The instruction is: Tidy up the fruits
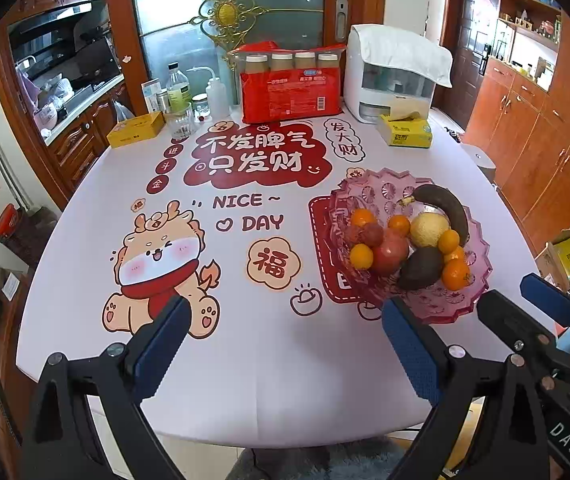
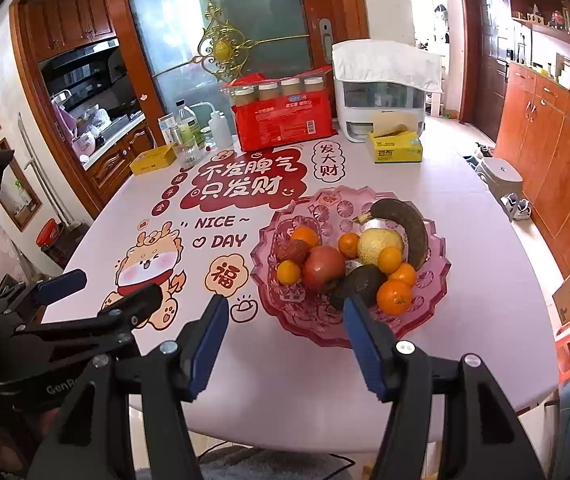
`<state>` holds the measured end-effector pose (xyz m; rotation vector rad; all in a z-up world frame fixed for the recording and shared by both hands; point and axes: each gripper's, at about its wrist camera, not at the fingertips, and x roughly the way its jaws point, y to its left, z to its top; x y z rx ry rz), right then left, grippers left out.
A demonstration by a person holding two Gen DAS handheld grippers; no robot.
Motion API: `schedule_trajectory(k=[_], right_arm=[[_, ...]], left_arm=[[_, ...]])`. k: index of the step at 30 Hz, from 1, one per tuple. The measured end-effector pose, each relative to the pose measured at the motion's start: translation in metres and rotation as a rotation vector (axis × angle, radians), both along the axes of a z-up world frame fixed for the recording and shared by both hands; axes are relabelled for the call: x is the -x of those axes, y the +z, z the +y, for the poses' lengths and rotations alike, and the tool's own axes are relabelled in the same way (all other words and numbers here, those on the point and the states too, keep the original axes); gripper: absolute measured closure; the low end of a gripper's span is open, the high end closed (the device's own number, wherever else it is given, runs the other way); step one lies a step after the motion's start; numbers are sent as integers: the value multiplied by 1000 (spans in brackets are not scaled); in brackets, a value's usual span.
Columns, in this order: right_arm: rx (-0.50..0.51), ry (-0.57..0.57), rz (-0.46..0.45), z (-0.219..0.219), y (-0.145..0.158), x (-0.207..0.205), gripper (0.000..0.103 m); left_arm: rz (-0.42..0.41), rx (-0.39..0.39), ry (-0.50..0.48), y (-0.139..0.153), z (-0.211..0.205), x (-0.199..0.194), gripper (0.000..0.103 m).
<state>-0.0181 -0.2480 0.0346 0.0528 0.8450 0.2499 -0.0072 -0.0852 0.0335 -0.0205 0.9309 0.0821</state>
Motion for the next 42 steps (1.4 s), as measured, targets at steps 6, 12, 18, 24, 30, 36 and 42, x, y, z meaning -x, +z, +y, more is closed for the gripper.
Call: schedule_trajectory(k=[6,12,18,24,30,36,42], right_arm=[[-1,6,8,-1,0,1,43],[-4,4,11,-2,0,4,43],[-4,4,12,-4,0,4,43],[-3,4,12,-5,0,4,43],[-5,-4,18,-8,-2,5,43],[-5,-7,22,-9,-3,6,43],[-5,-7,25,-8,-3,5,43]], left_arm=[[8,5,0,0,-1,2,7],[10,7,-5,0,-2,3,7],[10,9,-7,0,-4,4,7],[10,8,-5,0,-4,4,7],[13,8,-3,-1,-4,4,7],[15,8,-4,-1,-7,4,7],[18,7,-5,-1,-7,3,7]])
